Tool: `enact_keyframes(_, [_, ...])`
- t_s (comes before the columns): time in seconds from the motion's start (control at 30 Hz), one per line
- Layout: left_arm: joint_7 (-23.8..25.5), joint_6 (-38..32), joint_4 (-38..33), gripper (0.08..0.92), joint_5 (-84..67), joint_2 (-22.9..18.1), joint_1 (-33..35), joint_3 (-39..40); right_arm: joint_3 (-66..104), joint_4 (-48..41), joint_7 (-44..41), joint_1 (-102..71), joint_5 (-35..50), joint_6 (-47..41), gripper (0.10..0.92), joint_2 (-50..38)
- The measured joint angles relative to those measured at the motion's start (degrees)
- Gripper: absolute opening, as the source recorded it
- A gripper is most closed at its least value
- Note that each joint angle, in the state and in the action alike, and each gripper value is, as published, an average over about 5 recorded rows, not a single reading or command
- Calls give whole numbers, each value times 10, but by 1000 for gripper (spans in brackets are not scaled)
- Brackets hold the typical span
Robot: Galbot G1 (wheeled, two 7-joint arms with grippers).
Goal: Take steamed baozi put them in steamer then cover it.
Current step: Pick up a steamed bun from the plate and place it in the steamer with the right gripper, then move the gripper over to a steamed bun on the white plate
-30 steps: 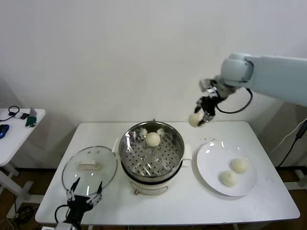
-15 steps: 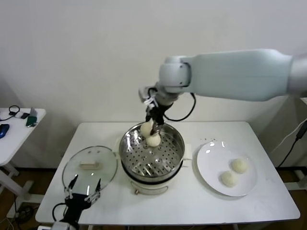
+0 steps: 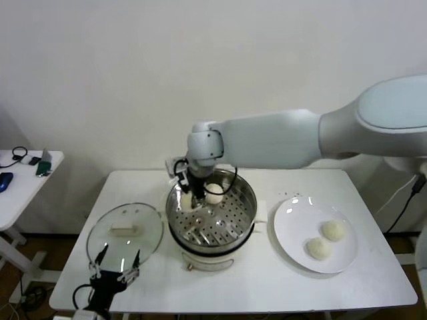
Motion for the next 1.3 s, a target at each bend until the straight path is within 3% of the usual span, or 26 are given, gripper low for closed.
enact_keyframes(0.2, [0, 0, 0, 823, 2, -3, 0, 0, 5, -12, 15, -24, -14, -5, 589, 7])
enact_keyframes(0.47, [1, 2, -5, 823, 6, -5, 5, 1, 16, -1, 19, -29, -15, -3, 790, -2])
enact_keyframes(0.63, [3, 4, -11, 823, 10, -9, 7, 3, 12, 27, 8, -6, -13, 8, 821, -34])
enact_keyframes(0.97, [5, 6, -17, 823, 23, -13, 14, 14, -67, 119, -68, 124, -33, 67, 823, -198])
enact_keyframes(1.3, [7, 11, -21, 823, 30, -19, 11, 21, -178, 202, -90, 176, -138, 89, 823, -415])
